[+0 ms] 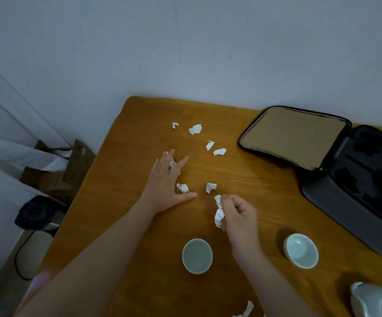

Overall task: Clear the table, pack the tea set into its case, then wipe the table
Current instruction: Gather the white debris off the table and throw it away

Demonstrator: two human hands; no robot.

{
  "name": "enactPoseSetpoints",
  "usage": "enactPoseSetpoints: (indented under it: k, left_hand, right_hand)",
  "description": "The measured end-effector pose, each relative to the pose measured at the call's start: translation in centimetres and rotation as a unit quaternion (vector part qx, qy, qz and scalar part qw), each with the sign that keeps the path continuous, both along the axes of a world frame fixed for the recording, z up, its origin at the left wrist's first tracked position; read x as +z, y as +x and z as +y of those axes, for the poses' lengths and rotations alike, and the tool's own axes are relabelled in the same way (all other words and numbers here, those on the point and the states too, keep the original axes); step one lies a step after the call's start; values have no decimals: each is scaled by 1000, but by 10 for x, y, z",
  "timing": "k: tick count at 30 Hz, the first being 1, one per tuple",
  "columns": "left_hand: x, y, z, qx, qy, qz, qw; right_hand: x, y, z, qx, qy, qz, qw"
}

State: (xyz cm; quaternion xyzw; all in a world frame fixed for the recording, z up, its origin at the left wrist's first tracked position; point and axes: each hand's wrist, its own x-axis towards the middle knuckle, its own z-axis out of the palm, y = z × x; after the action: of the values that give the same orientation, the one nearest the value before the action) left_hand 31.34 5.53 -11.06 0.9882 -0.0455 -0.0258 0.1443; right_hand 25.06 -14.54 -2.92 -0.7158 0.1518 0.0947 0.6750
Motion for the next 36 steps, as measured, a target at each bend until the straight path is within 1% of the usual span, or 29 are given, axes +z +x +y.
enactPoseSetpoints:
  k: [4,8,12,14,17,22,31,36]
  left_hand:
    - [-1,12,-8,-20,-11,-5,1000]
    - [1,24,-19,-77,0,-7,997]
    - [1,33,-37,-108,6,-14,994]
    - [-1,38,-46,-113,3,-37,993]
    - [-2,47,-60,-81,-2,-53,995]
    - [-2,70,-69,-2,26,-75,997]
    - [-3,110,-66,40,41,-64,996]
    - [0,124,-64,45,49,-46,997]
  right_hand:
    - [1,8,-1,5,7,-14,1000]
    - [1,19,-2,-1,-1,-21,1000]
    - [3,30,-5,-28,5,-57,998]
    - [5,39,-7,-38,1,-72,997]
    - [6,54,-13,-47,-19,-98,994]
    - [10,71,-22,-58,-40,-139,988]
    - [4,74,-39,-72,-50,-143,986]
    - [3,74,-44,-81,-44,-140,986]
